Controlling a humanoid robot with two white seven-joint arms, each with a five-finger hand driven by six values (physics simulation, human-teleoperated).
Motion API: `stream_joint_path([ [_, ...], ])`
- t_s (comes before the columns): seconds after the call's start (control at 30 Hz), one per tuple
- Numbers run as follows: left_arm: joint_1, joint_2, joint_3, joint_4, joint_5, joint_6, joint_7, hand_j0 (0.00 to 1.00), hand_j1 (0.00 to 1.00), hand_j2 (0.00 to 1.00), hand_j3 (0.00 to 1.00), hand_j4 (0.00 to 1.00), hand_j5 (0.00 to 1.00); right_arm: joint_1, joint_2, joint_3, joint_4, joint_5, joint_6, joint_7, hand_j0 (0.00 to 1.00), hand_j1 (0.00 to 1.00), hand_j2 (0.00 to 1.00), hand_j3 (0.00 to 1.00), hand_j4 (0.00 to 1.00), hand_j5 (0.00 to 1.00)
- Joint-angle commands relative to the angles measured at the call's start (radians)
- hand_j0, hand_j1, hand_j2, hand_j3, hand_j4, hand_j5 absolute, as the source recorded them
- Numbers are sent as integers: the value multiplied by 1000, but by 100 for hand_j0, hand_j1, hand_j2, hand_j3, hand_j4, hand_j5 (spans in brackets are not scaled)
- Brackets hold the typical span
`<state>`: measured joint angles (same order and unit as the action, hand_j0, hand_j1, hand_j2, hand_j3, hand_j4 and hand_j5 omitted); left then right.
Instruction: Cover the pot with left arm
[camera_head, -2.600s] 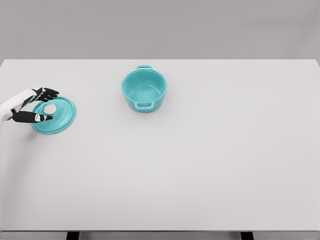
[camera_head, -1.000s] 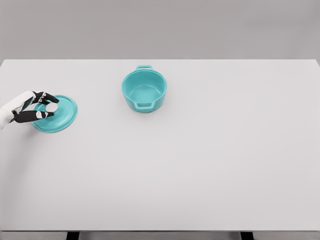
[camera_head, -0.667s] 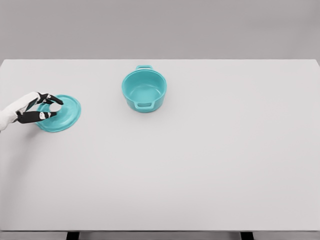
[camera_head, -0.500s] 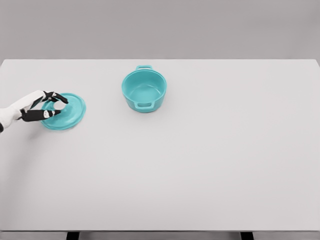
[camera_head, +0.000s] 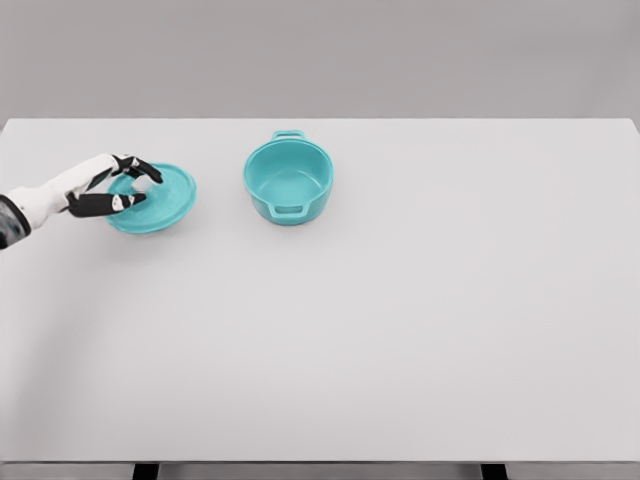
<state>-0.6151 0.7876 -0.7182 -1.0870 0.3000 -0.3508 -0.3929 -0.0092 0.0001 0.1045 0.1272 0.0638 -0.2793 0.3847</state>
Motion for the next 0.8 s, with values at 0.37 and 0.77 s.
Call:
stream_joint_path([
  [0.37, -63, -47, -21, 1, 4, 4, -3, 55, 55, 55, 55, 55, 55, 0, 0, 0, 0, 1, 0, 0, 100, 100, 100, 100, 100, 100],
  [0.77, -60, -57, 51, -19, 4, -86, 14, 55, 55, 55, 55, 55, 55, 0, 0, 0, 0, 1, 0, 0, 100, 100, 100, 100, 100, 100],
])
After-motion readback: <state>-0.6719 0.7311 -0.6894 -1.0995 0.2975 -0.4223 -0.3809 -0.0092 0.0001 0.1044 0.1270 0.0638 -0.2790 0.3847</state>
